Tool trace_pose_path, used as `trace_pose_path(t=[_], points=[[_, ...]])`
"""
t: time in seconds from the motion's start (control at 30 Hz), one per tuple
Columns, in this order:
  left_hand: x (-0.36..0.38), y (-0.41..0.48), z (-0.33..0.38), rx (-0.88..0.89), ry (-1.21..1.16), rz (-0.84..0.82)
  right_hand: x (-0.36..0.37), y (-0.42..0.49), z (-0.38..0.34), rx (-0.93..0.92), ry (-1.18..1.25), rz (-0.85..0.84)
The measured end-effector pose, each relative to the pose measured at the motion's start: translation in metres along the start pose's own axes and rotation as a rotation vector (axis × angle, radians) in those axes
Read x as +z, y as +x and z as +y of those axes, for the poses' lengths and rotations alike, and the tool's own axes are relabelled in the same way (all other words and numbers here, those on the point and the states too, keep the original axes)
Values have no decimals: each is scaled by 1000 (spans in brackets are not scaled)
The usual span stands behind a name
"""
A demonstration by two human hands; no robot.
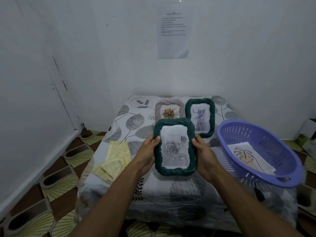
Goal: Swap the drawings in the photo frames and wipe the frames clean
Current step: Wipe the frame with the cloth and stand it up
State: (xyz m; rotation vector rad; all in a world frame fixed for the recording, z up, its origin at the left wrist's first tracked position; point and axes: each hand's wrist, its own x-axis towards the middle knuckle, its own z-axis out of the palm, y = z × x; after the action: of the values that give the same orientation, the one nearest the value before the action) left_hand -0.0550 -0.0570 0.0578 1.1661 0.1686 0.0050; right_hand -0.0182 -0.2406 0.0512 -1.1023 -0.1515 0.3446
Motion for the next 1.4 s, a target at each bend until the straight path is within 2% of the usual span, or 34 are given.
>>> trace_pose_path(t=[0.17,0.33,0.4,0.5,0.57,0.9,1.4], points=[[-9,3,0,67,54,12,-1,11,7,11,-98,2],[-31,15,22,173,124,104,1,20,15,6,-457,59],[-44,22,35,206,155,163,1,24,22,-89,-724,51],[-65,33,49,221,208,262,-9,35,38,-316,-1369,-25],[-77,42,54,218,242,296,-18,44,53,-393,-1616,-73],[-118,90,59,223,227,331,-24,47,73,-345,-1709,-20],[-129,134,61,165,197,361,-25,50,78,-378,-1749,-11]])
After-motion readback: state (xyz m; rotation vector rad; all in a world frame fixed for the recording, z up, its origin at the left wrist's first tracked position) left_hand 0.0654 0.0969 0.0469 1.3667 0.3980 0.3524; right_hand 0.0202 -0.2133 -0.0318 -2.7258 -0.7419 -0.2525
